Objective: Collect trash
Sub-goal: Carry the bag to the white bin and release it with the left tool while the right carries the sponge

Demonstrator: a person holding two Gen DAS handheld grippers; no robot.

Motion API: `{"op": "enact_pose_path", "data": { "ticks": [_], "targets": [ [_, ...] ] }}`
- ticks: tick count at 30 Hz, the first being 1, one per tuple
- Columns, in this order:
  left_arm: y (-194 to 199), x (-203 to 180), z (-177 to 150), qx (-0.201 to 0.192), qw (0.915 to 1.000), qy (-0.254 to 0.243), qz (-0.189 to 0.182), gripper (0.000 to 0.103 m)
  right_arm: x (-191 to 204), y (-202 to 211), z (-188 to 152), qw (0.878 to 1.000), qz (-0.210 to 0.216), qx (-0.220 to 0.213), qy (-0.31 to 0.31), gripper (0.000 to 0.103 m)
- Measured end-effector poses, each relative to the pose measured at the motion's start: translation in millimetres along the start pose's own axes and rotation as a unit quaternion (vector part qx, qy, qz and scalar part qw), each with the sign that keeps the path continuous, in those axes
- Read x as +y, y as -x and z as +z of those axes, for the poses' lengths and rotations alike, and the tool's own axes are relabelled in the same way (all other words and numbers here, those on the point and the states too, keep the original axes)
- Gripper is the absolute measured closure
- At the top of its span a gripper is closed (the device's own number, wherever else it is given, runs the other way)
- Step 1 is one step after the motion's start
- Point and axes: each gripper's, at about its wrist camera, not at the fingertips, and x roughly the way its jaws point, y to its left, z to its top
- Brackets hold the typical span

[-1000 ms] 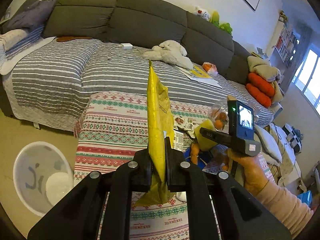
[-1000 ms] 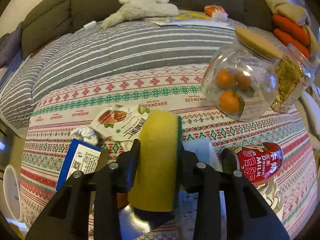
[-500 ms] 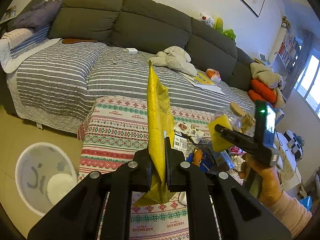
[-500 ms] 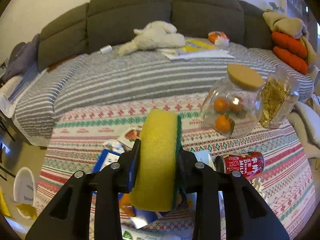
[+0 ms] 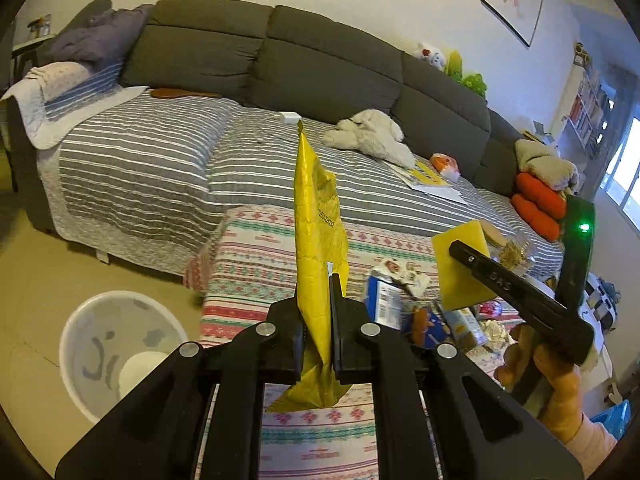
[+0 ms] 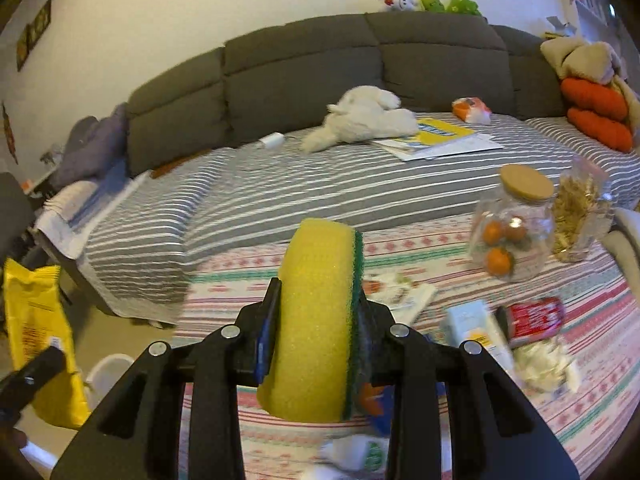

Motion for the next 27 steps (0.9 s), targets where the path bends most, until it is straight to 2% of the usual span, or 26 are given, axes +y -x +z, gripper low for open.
{"op": "enact_pose_path", "data": {
  "ticks": [12,21,23,25,27],
  "targets": [
    [24.9,78.3,-1.0,0.007,0.9964,0.05,0.069,0.093,95.6,1.4,-28.4,0.994,0.102,0.009,0.026,0.07],
    [29.8,132.9,-5.1,0.028,0.9868,0.103,0.122,0.092,144.0,-1.9,-47.4,0.989,0.135,0.016,0.059,0.069],
    [25.7,144.7,-6.1,0.039,0.9838,0.118,0.13,0.077,152.7,-3.4,-51.3,0.988,0.139,0.019,0.067,0.069],
    [27.5,153.9,-6.9,0.039,0.9795,0.138,0.142,0.048,161.9,-6.1,-54.5,0.987,0.142,0.023,0.074,0.069],
    [35.1,158.2,-6.1,0.03,0.9774,0.148,0.147,0.044,167.2,-8.0,-56.5,0.986,0.144,0.026,0.079,0.069]
  ]
}}
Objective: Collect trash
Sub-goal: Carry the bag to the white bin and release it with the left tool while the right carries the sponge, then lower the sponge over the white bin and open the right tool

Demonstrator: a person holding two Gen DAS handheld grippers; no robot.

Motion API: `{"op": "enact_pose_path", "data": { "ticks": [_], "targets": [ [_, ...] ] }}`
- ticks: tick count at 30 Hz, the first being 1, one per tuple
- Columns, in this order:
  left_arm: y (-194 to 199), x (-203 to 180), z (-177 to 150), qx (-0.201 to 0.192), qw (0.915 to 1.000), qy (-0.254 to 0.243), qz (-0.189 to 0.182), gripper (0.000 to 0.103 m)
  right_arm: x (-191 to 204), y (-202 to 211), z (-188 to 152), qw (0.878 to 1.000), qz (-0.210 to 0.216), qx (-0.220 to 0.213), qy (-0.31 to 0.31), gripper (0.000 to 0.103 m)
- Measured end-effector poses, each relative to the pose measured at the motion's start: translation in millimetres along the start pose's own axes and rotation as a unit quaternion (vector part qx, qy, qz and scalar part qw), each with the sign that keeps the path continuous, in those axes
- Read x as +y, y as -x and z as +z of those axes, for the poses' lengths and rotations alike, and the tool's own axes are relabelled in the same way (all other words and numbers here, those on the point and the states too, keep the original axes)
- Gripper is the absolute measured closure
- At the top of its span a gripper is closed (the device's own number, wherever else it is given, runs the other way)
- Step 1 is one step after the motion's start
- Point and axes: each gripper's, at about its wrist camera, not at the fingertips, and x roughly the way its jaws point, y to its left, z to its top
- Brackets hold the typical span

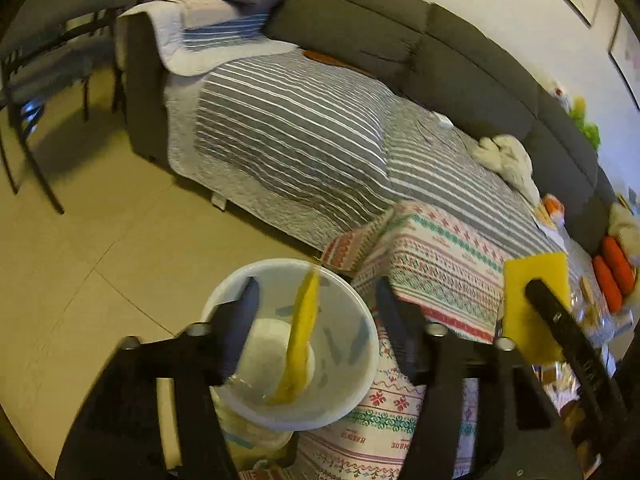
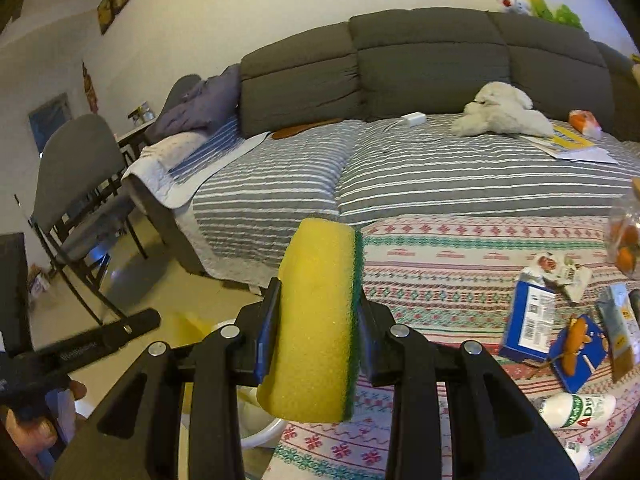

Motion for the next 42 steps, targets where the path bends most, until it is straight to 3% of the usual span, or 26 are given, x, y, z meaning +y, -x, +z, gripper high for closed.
{"op": "enact_pose_path", "data": {
  "ticks": [5,12,14,20,25,30,33,37,42],
  "targets": [
    [23.0,8.7,5.1,-0.03,0.9993,0.016,0.017,0.04,18.7,-13.2,-6.9,1.0,0.01,0.011,0.013,0.069],
    [53.6,29.9,17.3,-0.087,0.9913,0.026,0.095,0.03,53.2,-40.5,-20.0,0.998,0.029,0.037,0.031,0.069],
    [60.9,39.4,21.3,-0.099,0.9889,0.041,0.103,0.024,63.7,-48.1,-23.0,0.998,0.033,0.042,0.039,0.068],
    [72.3,60.6,28.0,-0.108,0.9855,0.065,0.114,0.023,84.2,-70.0,-29.1,0.996,0.043,0.066,0.046,0.063],
    [72.6,59.6,26.6,-0.105,0.9856,0.062,0.117,0.022,88.7,-75.6,-30.4,0.996,0.04,0.069,0.036,0.036],
    [66.6,50.2,25.4,-0.103,0.985,0.043,0.132,0.016,77.3,-64.9,-24.2,0.999,-0.008,0.046,0.024,0.017],
    [63.0,37.0,22.5,-0.103,0.9832,0.018,0.149,0.007,65.4,-56.7,-17.6,0.998,-0.041,0.034,0.013,0.008],
    [58.7,14.1,16.9,-0.106,0.98,-0.013,0.168,0.007,44.3,-42.5,-6.4,0.997,-0.081,0.019,0.009,0.007],
    [51.7,-19.0,13.1,-0.101,0.981,-0.03,0.163,0.007,20.9,-22.3,1.1,0.992,-0.122,0.002,0.021,0.007]
  ]
}}
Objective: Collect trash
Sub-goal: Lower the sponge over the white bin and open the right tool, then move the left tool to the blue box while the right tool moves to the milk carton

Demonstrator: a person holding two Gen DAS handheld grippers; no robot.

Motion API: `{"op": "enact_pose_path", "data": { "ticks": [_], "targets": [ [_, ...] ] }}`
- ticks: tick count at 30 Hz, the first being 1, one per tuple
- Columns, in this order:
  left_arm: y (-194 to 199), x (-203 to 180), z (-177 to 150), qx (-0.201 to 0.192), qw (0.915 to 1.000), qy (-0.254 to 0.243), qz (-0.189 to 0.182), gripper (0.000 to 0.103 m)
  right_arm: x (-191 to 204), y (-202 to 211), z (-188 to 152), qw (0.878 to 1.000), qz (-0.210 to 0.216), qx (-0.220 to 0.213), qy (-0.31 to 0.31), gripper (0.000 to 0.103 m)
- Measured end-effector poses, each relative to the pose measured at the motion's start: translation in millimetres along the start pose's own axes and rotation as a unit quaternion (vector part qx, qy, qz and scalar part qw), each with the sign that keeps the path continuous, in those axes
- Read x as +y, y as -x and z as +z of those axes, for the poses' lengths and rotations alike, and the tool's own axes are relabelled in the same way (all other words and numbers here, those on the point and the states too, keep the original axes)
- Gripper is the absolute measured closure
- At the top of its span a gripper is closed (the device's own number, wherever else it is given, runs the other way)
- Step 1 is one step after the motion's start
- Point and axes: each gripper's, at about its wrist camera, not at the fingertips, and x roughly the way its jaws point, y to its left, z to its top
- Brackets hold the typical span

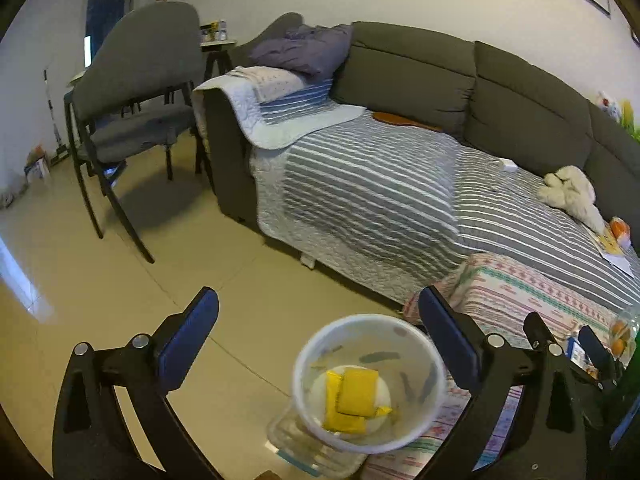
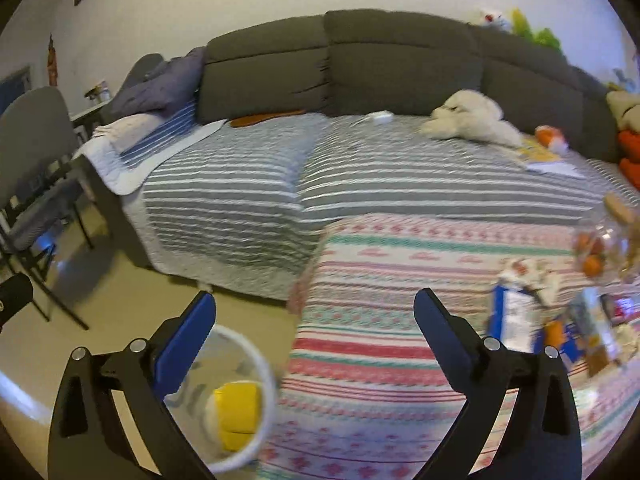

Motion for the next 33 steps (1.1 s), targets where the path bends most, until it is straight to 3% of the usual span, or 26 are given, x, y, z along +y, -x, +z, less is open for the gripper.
{"op": "enact_pose_path", "data": {
  "ticks": [4,12,17,33],
  "targets": [
    [6.3,-33.6,-6.9,-0.013,0.9992,-0.037,0.007,0.007,-28.1,17.3,5.5,0.999,-0.026,-0.021,0.002,0.007],
    [11.5,-93.9,-20.5,0.003,0.9971,-0.068,-0.035,0.007,-85.0,37.8,14.1,0.997,-0.067,-0.033,-0.006,0.007],
    [15.7,-129.5,-25.0,0.015,0.9951,-0.073,-0.065,0.007,-124.6,42.1,12.6,0.996,-0.086,-0.025,-0.026,0.007],
    [16.3,-249.6,-67.5,0.028,0.9822,-0.161,-0.093,0.007,-235.5,51.0,-5.3,0.987,-0.14,-0.012,-0.081,0.007]
  ]
}}
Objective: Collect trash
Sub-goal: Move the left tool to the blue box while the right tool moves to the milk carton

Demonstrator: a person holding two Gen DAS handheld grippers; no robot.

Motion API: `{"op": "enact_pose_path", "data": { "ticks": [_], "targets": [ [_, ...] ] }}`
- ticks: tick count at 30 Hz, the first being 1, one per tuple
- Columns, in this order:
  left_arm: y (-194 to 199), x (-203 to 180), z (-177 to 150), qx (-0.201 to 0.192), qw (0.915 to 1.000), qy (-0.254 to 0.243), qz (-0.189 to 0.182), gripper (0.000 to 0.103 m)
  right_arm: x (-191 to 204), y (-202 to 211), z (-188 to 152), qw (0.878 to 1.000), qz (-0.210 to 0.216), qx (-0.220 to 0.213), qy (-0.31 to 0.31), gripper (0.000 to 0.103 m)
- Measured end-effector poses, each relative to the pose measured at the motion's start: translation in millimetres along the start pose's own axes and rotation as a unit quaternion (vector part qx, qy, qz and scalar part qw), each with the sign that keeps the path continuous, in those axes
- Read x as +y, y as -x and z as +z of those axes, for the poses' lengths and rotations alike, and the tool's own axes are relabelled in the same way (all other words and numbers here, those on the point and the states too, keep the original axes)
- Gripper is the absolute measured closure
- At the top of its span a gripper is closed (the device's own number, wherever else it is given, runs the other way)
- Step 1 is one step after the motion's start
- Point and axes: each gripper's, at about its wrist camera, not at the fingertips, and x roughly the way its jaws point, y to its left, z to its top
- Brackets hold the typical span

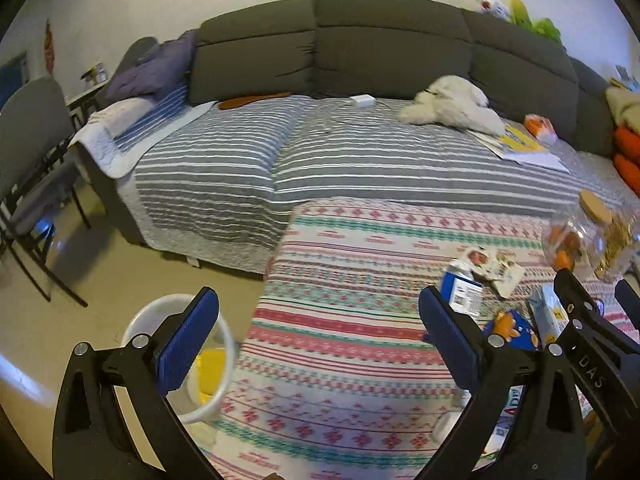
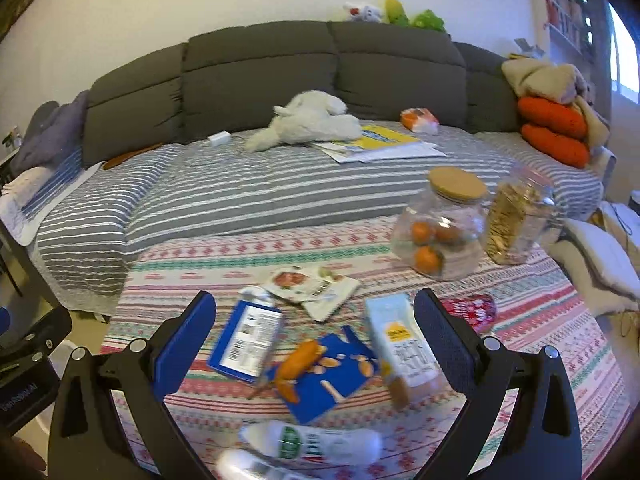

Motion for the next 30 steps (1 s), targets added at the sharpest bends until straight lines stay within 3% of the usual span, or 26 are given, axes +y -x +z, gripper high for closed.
{"op": "enact_pose_path", "data": {
  "ticks": [9,12,18,22,27,29,30],
  "targets": [
    [-28.8,-52.5,7.8,0.027,0.9971,-0.068,-0.021,0.007,-66.9,-17.0,-6.8,0.996,-0.073,0.038,-0.022,0.007],
    [-53.6,-67.3,9.3,0.061,0.9934,-0.086,-0.044,0.007,-94.1,-30.6,-5.8,0.994,-0.083,0.064,-0.038,0.007],
    [-113.8,-91.3,-6.6,0.16,0.9792,-0.096,-0.081,0.007,-151.7,-56.3,5.0,0.986,-0.051,0.123,-0.103,0.007],
    [-134.7,-106.2,-11.7,0.178,0.9739,-0.11,-0.089,0.007,-175.9,-74.6,2.8,0.976,-0.027,0.17,-0.134,0.007],
    [-153.1,-113.8,-15.9,0.195,0.968,-0.124,-0.099,0.007,-168.7,-88.5,-1.8,0.975,-0.018,0.19,-0.112,0.007],
    [-155.6,-111.0,-17.4,0.198,0.9667,-0.111,-0.117,0.014,-162.2,-89.4,0.2,0.976,-0.003,0.191,-0.106,0.007],
    [-155.2,-108.2,-17.3,0.201,0.9646,-0.099,-0.14,0.031,-159.8,-88.8,2.2,0.976,0.005,0.19,-0.105,0.007]
  ]
}}
